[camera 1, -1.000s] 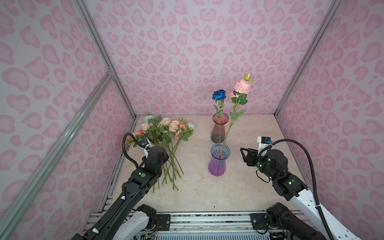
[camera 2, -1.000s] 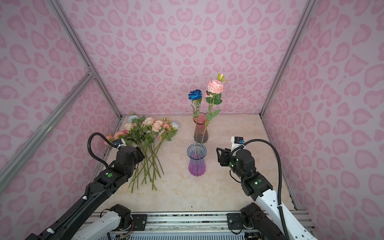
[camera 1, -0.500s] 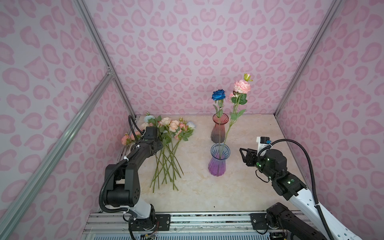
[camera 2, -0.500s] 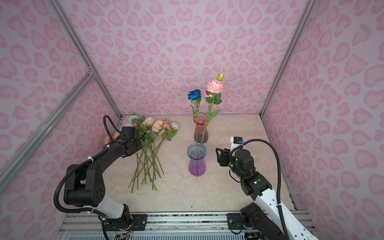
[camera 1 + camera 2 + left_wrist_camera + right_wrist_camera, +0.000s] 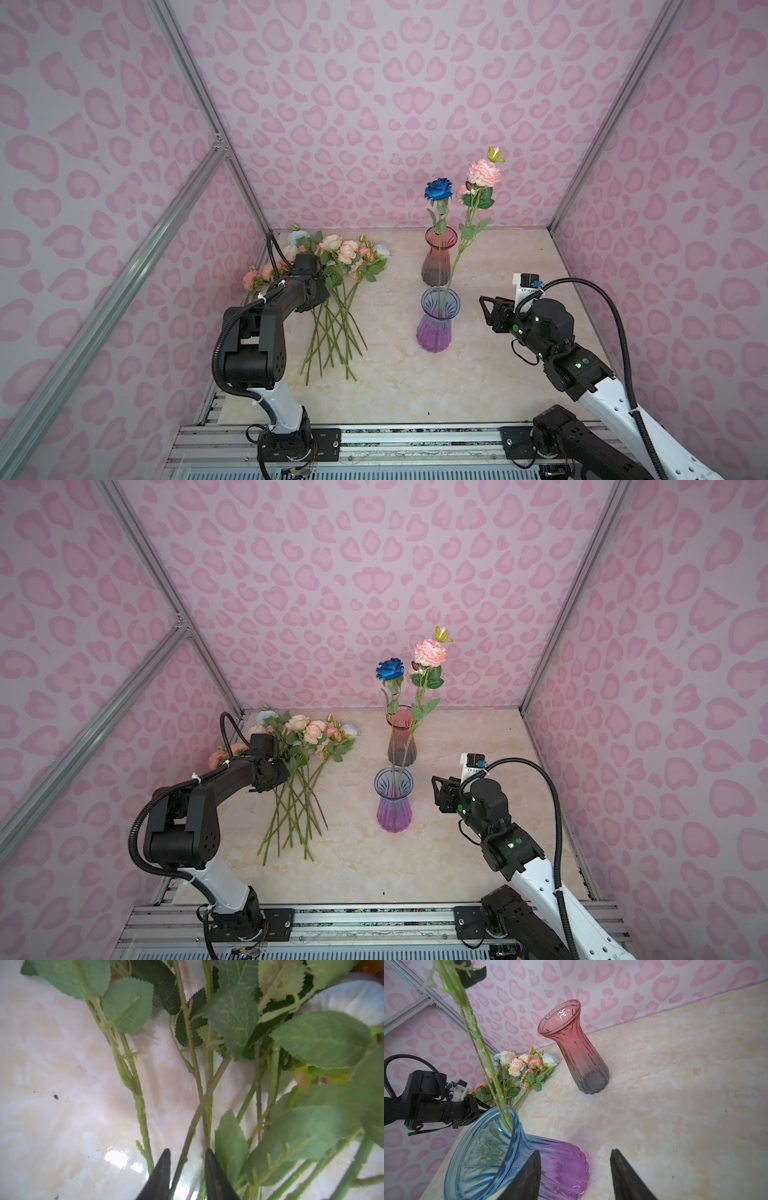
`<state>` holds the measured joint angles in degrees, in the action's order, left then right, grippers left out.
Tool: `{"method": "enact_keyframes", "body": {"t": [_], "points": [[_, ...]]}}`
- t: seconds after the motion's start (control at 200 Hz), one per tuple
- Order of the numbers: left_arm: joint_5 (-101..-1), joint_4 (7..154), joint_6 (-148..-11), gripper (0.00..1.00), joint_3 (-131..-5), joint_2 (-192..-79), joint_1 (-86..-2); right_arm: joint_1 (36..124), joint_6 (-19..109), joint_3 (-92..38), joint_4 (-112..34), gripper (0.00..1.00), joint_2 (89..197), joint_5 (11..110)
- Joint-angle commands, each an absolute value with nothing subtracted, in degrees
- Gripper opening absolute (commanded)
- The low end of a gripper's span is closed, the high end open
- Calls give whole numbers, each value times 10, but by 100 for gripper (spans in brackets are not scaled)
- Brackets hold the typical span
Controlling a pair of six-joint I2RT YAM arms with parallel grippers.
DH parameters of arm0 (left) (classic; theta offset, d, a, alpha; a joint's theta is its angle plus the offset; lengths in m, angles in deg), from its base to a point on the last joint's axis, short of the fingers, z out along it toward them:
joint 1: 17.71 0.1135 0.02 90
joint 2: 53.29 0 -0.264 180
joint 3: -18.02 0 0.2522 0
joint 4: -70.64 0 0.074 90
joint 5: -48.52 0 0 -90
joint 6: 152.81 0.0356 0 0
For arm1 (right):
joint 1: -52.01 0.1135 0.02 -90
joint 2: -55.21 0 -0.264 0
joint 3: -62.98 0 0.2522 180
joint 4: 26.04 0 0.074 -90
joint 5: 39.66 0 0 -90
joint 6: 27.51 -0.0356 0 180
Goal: Arrange the flowers into the vase
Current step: 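Open the left gripper and move it back down to the flower bunch, then close the left gripper on a pink rose stem and lift it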
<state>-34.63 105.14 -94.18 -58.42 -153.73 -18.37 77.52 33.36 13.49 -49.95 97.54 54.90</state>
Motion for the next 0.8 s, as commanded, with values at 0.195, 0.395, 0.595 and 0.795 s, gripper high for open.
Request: {"method": "enact_keyframes", "body": {"t": [0.195, 0.395, 0.595, 0.795], "points": [[-341, 1052, -922, 6, -582, -1516, -181, 775, 341, 134, -490, 55, 975, 548], [-332, 1069, -910, 4, -568, -1466, -180, 771, 339, 126, -480, 55, 990, 557], [-336, 1082, -910, 4, -554, -1391, -181, 771, 334, 116, -480, 55, 999, 564], [-368, 1102, -921, 4, -559, -1321, -188, 771, 336, 113, -483, 55, 993, 556]]}}
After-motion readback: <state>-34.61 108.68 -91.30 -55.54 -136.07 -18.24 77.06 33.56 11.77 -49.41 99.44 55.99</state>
